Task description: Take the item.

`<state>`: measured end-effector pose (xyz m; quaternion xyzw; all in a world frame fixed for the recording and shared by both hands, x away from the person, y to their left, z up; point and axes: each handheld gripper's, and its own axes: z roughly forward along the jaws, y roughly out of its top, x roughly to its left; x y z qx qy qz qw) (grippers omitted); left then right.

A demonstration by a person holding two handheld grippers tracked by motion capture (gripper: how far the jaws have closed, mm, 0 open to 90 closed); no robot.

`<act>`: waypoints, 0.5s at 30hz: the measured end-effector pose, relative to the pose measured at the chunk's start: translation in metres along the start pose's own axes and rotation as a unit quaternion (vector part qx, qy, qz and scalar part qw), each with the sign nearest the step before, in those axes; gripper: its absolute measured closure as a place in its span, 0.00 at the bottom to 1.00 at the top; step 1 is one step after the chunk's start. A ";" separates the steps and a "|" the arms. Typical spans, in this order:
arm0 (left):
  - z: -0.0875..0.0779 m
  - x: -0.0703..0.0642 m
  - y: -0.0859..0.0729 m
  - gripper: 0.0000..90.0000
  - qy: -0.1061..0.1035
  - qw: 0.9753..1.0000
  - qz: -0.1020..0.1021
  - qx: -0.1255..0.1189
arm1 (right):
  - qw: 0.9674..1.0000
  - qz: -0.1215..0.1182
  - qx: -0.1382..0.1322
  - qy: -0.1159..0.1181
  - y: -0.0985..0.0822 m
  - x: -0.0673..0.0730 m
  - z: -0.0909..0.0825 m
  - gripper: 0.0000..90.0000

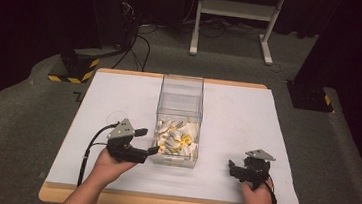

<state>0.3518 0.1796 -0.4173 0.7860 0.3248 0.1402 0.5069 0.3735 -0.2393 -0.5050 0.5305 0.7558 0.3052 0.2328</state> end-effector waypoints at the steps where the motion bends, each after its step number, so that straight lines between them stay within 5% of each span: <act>1: 0.001 0.000 0.001 0.24 -0.001 1.000 0.001 0.001 | 1.000 0.000 0.000 0.000 0.000 0.000 0.000 0.12; 15: 0.029 -0.003 0.013 0.28 -0.013 0.999 0.015 0.030 | 1.000 0.000 0.000 0.000 0.000 0.000 0.000 0.12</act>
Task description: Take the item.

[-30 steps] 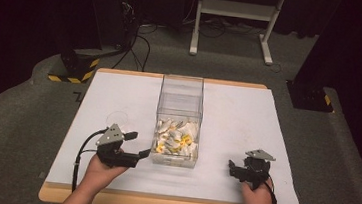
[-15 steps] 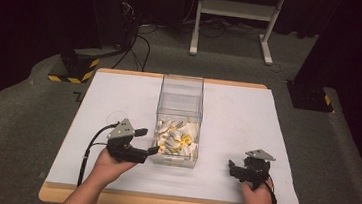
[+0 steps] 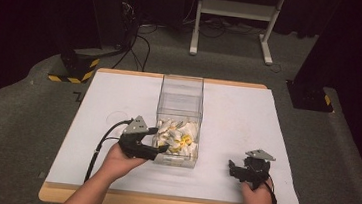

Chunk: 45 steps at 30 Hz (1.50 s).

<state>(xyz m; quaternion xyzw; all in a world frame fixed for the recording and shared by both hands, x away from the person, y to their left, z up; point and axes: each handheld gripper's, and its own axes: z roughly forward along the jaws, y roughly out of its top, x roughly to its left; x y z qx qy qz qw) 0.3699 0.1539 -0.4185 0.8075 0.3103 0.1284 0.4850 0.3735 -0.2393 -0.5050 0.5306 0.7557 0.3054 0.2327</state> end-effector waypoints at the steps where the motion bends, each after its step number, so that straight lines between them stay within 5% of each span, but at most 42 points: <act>1: 0.002 0.000 0.001 0.29 -0.001 1.000 -0.002 0.003 | 1.000 0.000 0.000 0.000 0.000 0.000 0.000 0.12; 17: 0.029 -0.006 0.013 0.32 -0.012 0.997 0.019 0.069 | 1.000 0.000 0.000 0.000 0.000 0.000 0.000 0.12; 27: 0.044 -0.009 0.017 0.43 -0.008 0.992 0.040 0.117 | 1.000 0.000 0.000 0.000 0.000 0.000 0.000 0.12; 31: 0.047 -0.010 0.018 0.48 -0.001 0.991 0.054 0.122 | 1.000 0.000 0.000 0.000 0.000 0.000 0.000 0.12; 37: 0.051 -0.014 0.019 0.52 0.018 0.986 0.087 0.141 | 1.000 0.000 0.000 0.001 0.000 0.000 0.000 0.12; 45: 0.053 -0.013 0.017 0.66 0.019 0.984 0.099 0.150 | 1.000 -0.001 0.000 0.001 0.000 0.000 0.000 0.12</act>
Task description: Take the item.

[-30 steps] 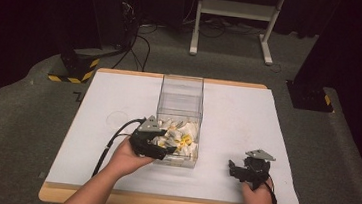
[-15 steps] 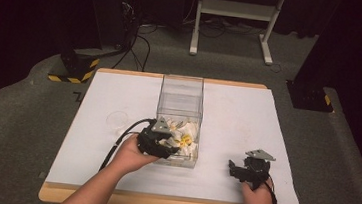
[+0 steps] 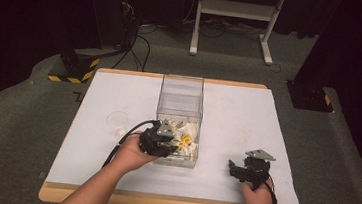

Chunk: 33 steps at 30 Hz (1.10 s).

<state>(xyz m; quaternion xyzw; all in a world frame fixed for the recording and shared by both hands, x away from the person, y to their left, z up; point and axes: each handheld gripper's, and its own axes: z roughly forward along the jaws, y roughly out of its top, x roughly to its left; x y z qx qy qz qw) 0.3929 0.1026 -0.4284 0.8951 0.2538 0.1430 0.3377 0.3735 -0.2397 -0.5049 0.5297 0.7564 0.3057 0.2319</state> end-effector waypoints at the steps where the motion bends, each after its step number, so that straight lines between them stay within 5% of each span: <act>1: 0.000 0.000 0.000 0.68 0.001 1.000 0.000 -0.001 | 1.000 0.000 0.000 0.000 0.000 0.000 0.000 0.12; 8: -0.003 0.001 -0.002 0.81 -0.002 1.000 -0.006 -0.012 | 1.000 0.000 0.000 0.000 0.000 0.000 0.000 0.12; 15: -0.008 0.005 -0.008 0.97 -0.019 0.998 -0.034 -0.041 | 1.000 0.001 0.000 0.000 0.000 0.000 0.000 0.12; 27: -0.018 0.011 -0.017 1.00 -0.017 0.994 -0.064 -0.088 | 1.000 0.001 0.000 0.000 0.000 0.000 0.000 0.12; 33: -0.025 0.014 -0.026 1.00 -0.028 0.989 -0.086 -0.116 | 1.000 0.001 0.000 0.000 0.000 0.000 0.000 0.12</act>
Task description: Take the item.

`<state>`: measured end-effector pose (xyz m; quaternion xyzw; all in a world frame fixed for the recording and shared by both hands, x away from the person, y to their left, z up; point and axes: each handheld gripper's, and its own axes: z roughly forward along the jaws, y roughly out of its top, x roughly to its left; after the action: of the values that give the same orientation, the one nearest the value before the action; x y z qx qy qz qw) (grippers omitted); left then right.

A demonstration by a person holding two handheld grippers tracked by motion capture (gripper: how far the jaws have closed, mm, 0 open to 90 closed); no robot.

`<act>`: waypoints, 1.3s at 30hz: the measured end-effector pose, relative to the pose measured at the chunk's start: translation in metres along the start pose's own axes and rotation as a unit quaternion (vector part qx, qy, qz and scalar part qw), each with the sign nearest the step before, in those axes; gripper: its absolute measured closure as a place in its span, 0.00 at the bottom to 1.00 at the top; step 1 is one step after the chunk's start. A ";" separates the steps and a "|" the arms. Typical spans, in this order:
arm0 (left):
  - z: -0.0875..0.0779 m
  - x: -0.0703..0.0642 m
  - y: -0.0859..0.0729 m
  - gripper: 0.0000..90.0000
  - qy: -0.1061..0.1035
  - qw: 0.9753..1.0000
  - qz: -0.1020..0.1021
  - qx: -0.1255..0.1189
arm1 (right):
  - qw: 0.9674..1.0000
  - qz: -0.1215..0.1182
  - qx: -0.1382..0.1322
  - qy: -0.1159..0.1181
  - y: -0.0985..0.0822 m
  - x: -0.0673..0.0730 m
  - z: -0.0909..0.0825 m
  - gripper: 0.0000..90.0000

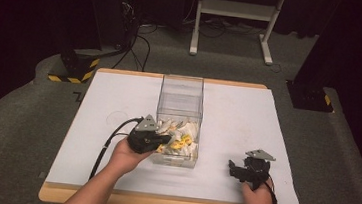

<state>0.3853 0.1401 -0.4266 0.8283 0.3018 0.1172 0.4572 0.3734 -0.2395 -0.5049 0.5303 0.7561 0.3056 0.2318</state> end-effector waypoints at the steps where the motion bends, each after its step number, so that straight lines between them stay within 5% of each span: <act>1: -0.002 0.001 -0.001 1.00 -0.001 1.000 -0.002 -0.004 | 1.000 0.000 0.000 -0.001 0.000 0.000 0.000 0.12; 10: -0.016 0.005 -0.008 1.00 -0.007 0.999 -0.026 -0.045 | 1.000 0.000 0.000 0.000 0.000 0.000 0.000 0.12; 39: -0.041 0.010 -0.008 1.00 -0.004 0.993 -0.043 -0.106 | 1.000 0.000 0.000 0.000 0.000 0.000 0.000 0.12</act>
<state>0.3714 0.1773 -0.4113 0.7617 0.3211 0.1258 0.5486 0.3734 -0.2395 -0.5049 0.5303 0.7561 0.3055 0.2320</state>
